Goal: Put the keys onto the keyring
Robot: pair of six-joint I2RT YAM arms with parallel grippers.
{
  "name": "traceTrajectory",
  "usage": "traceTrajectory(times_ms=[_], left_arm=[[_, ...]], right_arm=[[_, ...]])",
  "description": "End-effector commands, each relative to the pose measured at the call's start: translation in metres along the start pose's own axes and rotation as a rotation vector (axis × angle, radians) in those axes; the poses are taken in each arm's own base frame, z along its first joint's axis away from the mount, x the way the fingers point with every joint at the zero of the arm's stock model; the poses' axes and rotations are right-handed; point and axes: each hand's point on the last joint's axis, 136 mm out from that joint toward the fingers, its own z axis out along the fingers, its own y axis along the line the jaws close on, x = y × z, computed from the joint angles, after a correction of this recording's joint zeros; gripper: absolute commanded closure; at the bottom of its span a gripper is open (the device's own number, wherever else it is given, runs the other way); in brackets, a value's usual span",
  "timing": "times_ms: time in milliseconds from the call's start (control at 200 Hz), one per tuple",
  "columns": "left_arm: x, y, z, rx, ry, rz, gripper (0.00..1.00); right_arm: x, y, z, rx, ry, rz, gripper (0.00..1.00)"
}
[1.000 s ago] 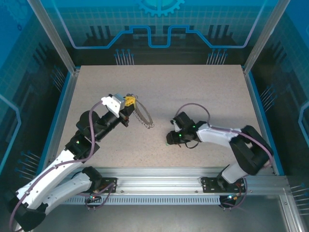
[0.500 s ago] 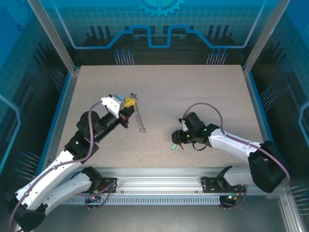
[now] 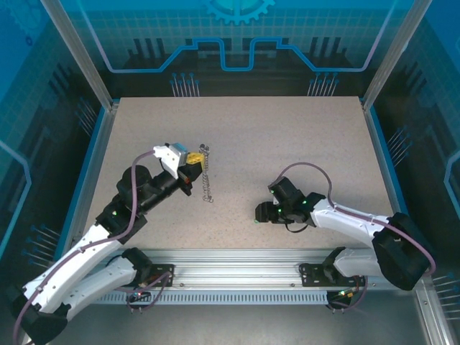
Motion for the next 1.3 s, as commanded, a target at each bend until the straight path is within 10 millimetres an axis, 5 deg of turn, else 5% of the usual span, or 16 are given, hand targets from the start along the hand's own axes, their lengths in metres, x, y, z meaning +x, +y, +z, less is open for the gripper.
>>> traceTrajectory(times_ms=[0,215,415,665,1070,1296], left_arm=[[-0.004,-0.005,-0.009,0.027,-0.024,-0.007,1.0],[-0.012,-0.009,-0.011,0.043,-0.006,0.043,1.0],[-0.016,-0.013,-0.016,0.057,0.005,0.065,1.0],[-0.008,-0.017,-0.021,0.086,0.015,0.037,1.0],[-0.006,-0.014,-0.026,0.064,0.002,-0.02,1.0],[-0.002,-0.013,-0.022,0.061,0.031,-0.042,1.0]], right_arm=[[0.003,0.011,0.009,-0.04,0.004,0.037,0.38],[0.002,0.025,0.029,-0.045,0.018,0.053,0.39],[0.001,0.017,0.04,0.009,0.011,0.073,0.4],[-0.019,0.005,0.032,0.075,-0.025,0.075,0.41],[-0.073,0.022,0.025,0.053,-0.094,-0.004,0.45],[-0.079,0.024,0.008,0.041,-0.119,0.0,0.45]])
